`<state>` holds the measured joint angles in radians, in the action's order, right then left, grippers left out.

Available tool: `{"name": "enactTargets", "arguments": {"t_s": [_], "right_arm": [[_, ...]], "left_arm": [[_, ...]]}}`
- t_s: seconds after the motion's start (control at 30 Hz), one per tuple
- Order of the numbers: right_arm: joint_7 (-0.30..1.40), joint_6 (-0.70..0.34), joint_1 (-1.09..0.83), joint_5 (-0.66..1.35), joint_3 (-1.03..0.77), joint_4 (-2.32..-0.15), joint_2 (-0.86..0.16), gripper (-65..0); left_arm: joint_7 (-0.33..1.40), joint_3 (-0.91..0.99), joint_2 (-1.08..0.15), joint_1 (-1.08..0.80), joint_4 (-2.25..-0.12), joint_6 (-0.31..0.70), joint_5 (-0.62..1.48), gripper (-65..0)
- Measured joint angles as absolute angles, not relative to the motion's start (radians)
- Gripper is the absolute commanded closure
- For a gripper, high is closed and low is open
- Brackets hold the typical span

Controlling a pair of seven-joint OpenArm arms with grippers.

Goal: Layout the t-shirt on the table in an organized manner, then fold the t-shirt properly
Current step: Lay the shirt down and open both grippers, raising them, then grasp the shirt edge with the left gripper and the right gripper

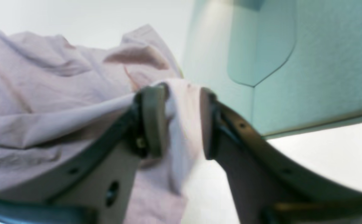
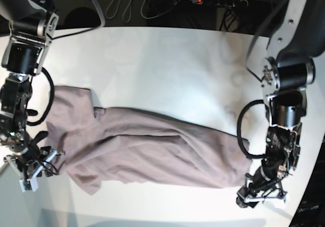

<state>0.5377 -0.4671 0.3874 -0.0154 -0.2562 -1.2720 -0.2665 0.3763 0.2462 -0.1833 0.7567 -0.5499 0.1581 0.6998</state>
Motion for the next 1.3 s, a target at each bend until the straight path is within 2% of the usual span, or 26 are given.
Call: {"name": "enactTargets", "arguments": {"t_s": [0.17,0.43,0.6,0.7,1.0,1.2,1.23,1.3], "right_arm": [[0.451,-0.467,0.364,-0.014,-0.257,-1.277,-0.266,-28.2],[0.448,-0.467,0.196,-0.022,-0.260,-1.417,-0.274,-28.4],[0.445,-0.467,0.055,-0.011,-0.260,-1.523,-0.274,-28.4],[0.449,-0.466,-0.006,-0.019,-0.260,-1.554,-0.271,-28.4],[0.447,-0.466,-0.122,-0.015,-0.374,-1.630,-0.186,-28.3],[0.442,-0.465,-0.162,-0.015,-0.406,-1.633,-0.180,-28.1],[0.444,-0.466,-0.173,-0.015,-0.406,-1.632,-0.179,-28.1],[0.445,-0.466,-0.190,-0.016,-0.407,-1.631,-0.180,-28.1]], "left_arm": [[0.365,0.247,-0.187,0.702,-0.607,0.162,0.708,-39.4],[0.372,0.242,-0.214,0.470,-0.752,0.151,0.692,-39.4],[0.313,0.245,-0.232,0.432,-0.751,0.150,0.691,-39.5],[0.255,0.245,-0.218,0.434,-0.750,0.154,0.592,-39.5],[0.074,0.246,-0.154,0.558,-0.381,0.165,0.372,-39.5],[0.002,0.246,-0.130,0.635,-0.292,0.170,0.305,-39.2],[0.001,0.246,-0.130,0.635,-0.287,0.170,0.302,-38.2],[0.002,0.246,-0.131,0.628,-0.280,0.169,0.295,-31.7]]}}
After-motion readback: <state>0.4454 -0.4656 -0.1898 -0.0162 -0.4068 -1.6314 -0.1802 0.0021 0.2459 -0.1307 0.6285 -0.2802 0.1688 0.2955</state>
